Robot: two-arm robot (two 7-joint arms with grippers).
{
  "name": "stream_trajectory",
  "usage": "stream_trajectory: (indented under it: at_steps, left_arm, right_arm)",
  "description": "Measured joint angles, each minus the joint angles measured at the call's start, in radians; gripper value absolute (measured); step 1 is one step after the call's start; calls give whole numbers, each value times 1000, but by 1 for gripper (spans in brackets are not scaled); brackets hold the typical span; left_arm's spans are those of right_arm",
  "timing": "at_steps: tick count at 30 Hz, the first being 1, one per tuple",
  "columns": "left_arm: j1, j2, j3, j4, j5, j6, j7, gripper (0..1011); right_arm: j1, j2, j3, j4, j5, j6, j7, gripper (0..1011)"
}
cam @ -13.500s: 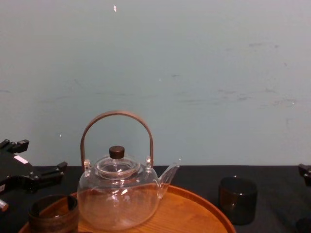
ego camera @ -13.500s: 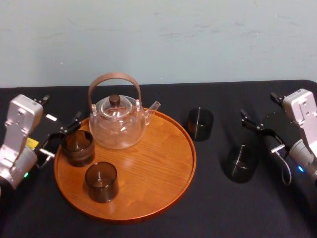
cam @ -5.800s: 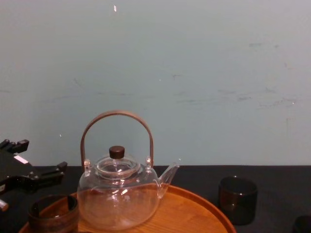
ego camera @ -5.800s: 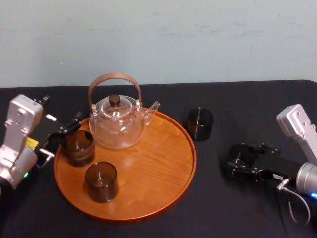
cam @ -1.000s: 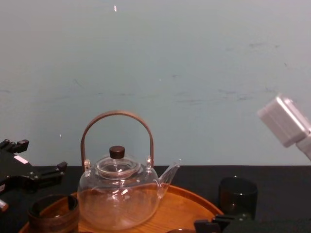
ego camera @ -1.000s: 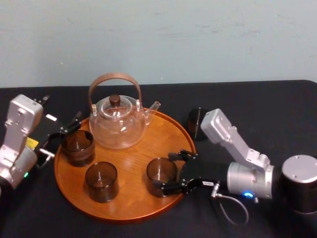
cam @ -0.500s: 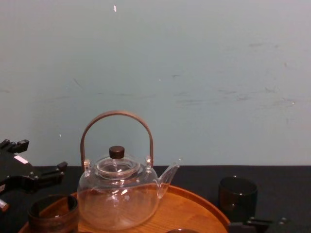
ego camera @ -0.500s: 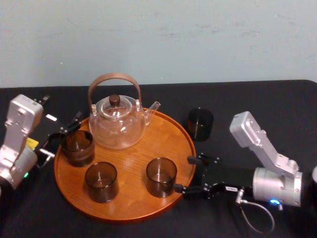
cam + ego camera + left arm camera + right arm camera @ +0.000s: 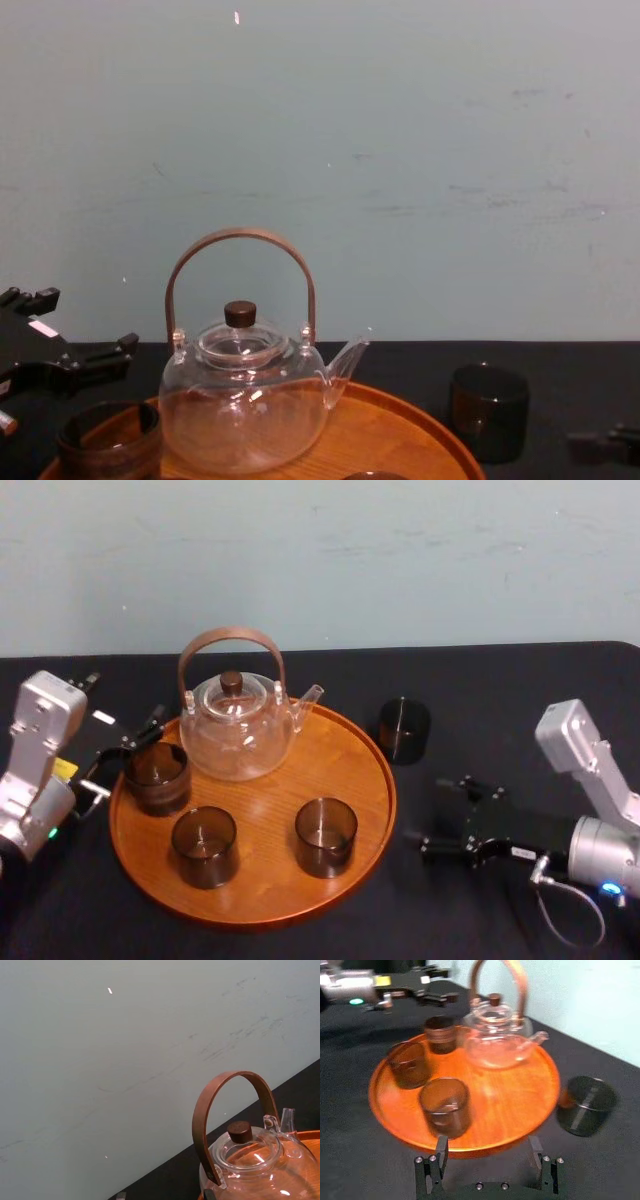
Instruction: Pick up the glass from the table and place it on the tray.
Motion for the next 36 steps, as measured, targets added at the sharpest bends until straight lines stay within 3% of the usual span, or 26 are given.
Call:
stream_trajectory:
  at_steps: [9,16,25,36]
  left_arm:
    - [0,0,0,0,0,0,0,1001]
    - [0,0,0,0,0,0,0,1001]
    - [0,0,0,0,0,0,0,1001]
    - [0,0,0,0,0,0,0,1002]
  right_arm:
    - [-12,-61,68,16,2,78,-157,1002]
    - [15,-117,95,50,-13,136,-230,1002]
    - [64,-166,94,103,-50,177,-260,1002]
    - [154,-228,59,196,-119,191,-257,1002]
